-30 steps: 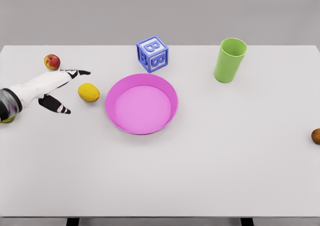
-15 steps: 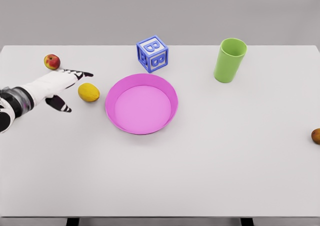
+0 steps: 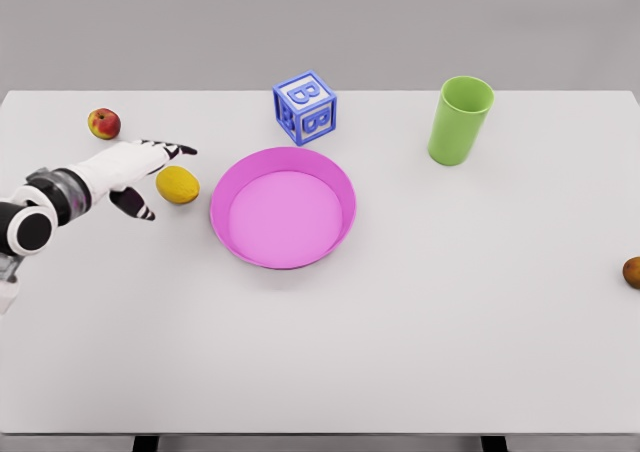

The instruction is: Put the lemon on the plate with left arm

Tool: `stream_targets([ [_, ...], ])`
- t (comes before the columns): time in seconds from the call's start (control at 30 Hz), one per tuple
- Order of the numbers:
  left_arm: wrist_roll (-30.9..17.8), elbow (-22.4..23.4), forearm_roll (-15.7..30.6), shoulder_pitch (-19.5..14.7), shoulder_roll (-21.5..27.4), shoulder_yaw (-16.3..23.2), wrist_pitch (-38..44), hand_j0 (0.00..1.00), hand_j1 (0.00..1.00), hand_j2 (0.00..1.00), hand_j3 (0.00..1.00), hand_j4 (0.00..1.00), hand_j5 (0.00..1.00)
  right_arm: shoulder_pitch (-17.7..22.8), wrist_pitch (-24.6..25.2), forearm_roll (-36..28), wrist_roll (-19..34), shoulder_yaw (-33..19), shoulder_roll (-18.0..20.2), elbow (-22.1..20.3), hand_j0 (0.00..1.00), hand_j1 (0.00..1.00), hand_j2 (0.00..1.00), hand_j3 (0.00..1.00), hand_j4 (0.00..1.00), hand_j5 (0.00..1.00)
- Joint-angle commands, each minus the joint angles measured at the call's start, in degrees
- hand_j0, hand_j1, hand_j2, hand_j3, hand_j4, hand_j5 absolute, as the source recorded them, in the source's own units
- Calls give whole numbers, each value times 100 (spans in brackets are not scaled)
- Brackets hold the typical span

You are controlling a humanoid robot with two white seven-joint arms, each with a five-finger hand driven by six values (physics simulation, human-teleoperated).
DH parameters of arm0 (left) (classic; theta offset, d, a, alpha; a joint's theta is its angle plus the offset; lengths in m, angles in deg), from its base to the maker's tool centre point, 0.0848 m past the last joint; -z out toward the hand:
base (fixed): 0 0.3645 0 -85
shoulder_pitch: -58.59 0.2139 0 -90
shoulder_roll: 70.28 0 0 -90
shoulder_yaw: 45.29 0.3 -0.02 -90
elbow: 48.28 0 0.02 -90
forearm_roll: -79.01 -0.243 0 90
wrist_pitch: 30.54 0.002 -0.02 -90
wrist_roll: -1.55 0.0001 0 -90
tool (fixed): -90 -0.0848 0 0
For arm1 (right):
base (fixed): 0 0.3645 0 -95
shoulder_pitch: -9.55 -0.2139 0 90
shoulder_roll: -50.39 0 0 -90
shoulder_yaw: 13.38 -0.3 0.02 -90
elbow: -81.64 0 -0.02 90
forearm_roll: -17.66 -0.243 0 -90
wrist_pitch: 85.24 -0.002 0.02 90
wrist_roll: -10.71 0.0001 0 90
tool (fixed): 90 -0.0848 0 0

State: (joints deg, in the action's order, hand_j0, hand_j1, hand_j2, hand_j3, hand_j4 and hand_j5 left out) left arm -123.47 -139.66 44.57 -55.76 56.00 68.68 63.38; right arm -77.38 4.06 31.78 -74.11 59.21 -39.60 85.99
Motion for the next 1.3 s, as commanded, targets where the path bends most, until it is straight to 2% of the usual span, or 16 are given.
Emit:
stream_targets([
  [0.0, 3, 59, -9, 0, -60, 28, -6, 98, 98, 98, 98, 98, 98, 0, 0, -6, 1, 1, -1, 5, 100, 100, 100, 100, 100, 100],
  [0.57, 3, 235, -53, -176, -218, 248, -24, 97, 97, 97, 97, 97, 97, 0, 0, 2, 1, 1, -1, 5, 100, 100, 100, 100, 100, 100],
  [0.73, 3, 358, -150, -185, -314, 248, -24, 91, 91, 91, 91, 91, 91, 0, 0, 2, 1, 1, -1, 5, 100, 100, 100, 100, 100, 100],
  [1.13, 3, 419, -150, -185, -332, 239, -24, 85, 85, 85, 85, 85, 85, 0, 0, 2, 1, 1, -1, 5, 100, 100, 100, 100, 100, 100],
  [1.27, 3, 454, -150, -185, -332, 239, -24, 79, 79, 79, 79, 79, 79, 0, 0, 2, 1, 1, -1, 5, 100, 100, 100, 100, 100, 100],
])
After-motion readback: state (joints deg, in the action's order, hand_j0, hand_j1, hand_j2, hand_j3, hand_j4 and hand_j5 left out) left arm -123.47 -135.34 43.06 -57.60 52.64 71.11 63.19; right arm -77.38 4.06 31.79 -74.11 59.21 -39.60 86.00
